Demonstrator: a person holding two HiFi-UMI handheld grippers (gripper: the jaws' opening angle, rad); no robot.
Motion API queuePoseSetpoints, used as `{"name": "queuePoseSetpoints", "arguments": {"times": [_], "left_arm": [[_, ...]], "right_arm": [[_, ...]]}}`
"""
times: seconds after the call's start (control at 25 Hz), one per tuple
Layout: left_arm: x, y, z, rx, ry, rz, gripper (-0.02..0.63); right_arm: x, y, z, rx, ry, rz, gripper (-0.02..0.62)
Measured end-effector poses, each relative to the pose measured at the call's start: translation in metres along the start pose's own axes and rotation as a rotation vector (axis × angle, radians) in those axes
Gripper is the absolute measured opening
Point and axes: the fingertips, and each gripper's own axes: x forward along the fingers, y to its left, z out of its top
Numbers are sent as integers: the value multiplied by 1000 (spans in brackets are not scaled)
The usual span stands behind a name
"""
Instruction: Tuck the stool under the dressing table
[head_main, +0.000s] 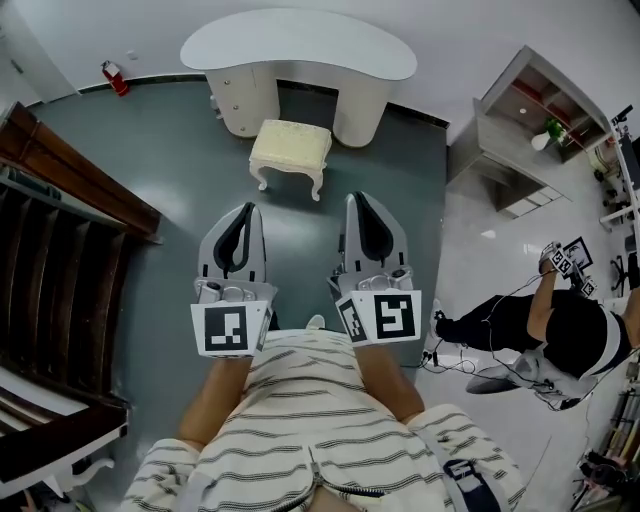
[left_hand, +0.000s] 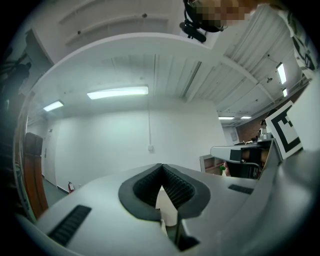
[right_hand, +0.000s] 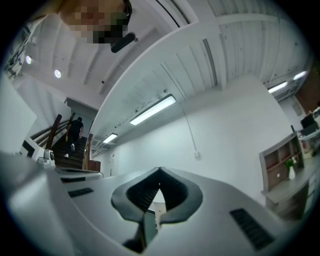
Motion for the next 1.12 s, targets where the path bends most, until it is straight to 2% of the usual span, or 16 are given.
{"name": "queuePoseSetpoints", "arguments": {"times": [0.24, 0.4, 0.8, 1.12], "left_arm": [[14, 4, -9, 6, 22, 7, 6], [30, 23, -16, 1, 13, 7, 6], [126, 99, -29, -45, -14, -74, 6], [208, 163, -31, -71, -43, -223, 6]], "right_arm": [[15, -7, -9, 7, 11, -3, 14], [36, -8, -19, -5, 15, -22, 14], [141, 0, -41, -61, 27, -100, 14], [231, 15, -54, -112, 38, -202, 14]]}}
